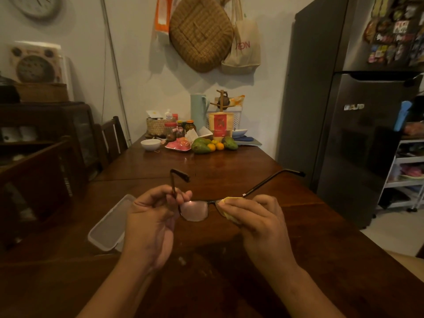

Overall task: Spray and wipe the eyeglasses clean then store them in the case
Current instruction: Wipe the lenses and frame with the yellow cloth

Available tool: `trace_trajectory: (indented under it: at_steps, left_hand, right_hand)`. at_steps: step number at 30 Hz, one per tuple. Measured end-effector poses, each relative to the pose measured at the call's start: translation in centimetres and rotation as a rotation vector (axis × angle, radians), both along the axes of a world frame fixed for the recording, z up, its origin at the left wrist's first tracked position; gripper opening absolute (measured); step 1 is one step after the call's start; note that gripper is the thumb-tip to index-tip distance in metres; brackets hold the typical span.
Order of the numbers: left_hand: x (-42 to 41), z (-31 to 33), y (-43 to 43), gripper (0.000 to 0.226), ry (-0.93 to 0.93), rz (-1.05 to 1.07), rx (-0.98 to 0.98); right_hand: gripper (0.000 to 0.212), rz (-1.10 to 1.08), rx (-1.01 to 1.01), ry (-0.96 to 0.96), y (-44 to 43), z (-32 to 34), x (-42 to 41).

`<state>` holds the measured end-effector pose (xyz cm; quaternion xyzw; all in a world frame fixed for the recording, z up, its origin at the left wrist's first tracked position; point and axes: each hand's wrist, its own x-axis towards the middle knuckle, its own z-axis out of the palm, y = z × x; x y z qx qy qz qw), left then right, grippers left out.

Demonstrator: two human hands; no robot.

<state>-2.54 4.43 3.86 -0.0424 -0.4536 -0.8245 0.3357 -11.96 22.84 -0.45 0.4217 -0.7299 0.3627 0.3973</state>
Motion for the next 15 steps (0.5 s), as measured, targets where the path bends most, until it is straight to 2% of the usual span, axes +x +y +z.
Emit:
trace_trajectory:
  at_steps: [3,8,13,15]
  left_hand:
    - [0.01,0.07,-0.23,0.021,-0.001,-0.001,0.012]
    - [0.08,0.39,-0.29,0.018,0.010,0.011,0.039]
    - [0.00,-0.16,-0.36,0.021,0.026,-0.014,-0.003]
    - [-0.09,-0.34,-0.45,0.026,0.010,-0.017,-0.001]
  right_hand:
    - [0.025,0.059,-0.014,0.010,0.46,-0.12,-0.60]
    - [0.031,-0.050,0.035,0.071,0.61,0.17,-0.02]
    - [0.054,-0.068,0.119,0.032,0.24,0.04,0.15]
    - [0.055,-0.054,0.125,0.018,0.22,0.01,0.19]
